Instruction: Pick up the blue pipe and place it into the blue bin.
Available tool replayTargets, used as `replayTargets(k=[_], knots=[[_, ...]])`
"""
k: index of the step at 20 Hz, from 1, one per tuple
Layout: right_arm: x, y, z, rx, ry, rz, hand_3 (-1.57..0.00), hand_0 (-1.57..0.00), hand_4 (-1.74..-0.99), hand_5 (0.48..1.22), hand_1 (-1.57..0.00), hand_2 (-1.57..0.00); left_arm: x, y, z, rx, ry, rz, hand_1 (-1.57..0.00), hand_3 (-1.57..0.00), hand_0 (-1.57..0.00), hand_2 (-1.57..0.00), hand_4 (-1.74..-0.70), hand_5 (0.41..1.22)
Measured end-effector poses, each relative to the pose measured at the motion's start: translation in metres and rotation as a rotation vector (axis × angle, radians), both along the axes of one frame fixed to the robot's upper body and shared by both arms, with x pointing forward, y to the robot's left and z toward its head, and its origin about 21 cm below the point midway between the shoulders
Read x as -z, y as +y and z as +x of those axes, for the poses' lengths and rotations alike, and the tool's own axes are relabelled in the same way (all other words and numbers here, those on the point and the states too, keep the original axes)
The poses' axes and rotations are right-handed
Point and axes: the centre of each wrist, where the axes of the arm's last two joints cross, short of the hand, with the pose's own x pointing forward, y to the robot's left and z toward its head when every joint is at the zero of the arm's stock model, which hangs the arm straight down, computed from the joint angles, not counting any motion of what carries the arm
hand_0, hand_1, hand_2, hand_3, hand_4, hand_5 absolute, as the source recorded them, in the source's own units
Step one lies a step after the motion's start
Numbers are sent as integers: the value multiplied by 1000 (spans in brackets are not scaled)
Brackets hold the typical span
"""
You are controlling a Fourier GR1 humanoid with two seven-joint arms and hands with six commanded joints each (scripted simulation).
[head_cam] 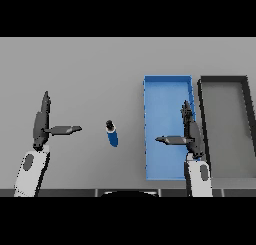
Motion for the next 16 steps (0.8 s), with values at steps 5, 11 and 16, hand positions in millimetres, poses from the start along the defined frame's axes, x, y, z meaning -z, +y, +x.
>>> replayTargets(k=[5,11,16], knots=[[0,7,1,-3,1,2,1,1,-1225,617,1,1,-1,6,1,-2,-5,2,1,1,1,1,-1074,591],[-10,5,-20,-138,-91,-218,1,1,-1215,618,1,1,-14,41,-3,389,46,152,1,1,1,1,-1078,591],[-15,5,-21,-122,-62,-272,1,1,-1186,598,1,1,-21,43,-3,460,36,137,1,1,1,1,-1090,596]])
